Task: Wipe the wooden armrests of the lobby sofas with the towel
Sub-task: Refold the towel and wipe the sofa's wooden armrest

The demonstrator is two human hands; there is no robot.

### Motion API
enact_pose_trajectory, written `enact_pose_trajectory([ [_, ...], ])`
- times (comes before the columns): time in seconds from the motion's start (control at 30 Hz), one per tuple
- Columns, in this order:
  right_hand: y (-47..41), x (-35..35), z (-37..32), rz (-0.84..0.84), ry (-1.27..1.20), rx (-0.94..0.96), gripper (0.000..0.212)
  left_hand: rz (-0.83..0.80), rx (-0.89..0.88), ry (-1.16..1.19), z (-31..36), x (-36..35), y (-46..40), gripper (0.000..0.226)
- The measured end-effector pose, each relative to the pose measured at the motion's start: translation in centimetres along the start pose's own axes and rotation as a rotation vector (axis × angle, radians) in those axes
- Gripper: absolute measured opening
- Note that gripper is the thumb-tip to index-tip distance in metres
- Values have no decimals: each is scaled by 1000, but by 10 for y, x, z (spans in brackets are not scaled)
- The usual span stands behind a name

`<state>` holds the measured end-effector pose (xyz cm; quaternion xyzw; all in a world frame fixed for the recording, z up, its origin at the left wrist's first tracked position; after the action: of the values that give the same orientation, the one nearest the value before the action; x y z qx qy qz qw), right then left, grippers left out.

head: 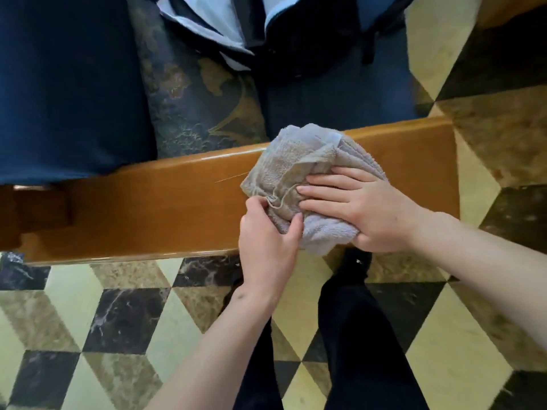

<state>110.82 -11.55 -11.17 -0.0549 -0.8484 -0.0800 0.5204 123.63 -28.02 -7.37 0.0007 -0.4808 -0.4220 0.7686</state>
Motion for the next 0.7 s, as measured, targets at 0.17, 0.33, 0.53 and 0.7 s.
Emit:
enact_pose_trajectory([
  [0.17, 102, 2, 21, 170, -52, -327, 65, -159, -148, 33, 76, -66, 20, 45],
  [0.33, 113, -35, -31, 516, -104, -800, 69, -244, -339, -50, 103, -89, 22, 53],
  [0.53, 3, -52, -98, 676, -122, -1395, 72, -429, -565, -138, 97, -56, -29, 48],
  [0.7, -95, -57, -131, 590, -96, -1487, 81, -496, -646, -190, 62, 0, -85, 51],
])
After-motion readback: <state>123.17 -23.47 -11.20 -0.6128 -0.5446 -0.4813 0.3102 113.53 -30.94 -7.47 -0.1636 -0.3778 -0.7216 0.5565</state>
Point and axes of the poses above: each hand's wrist, its own y-axis away from the middle knuckle, its own x-axis out of the back of the hand, z = x × y, the point moved 1 cm from there along -y, towards the middle knuckle, and after that the axes turned 3 degrees about x, right-handed, at the moved point
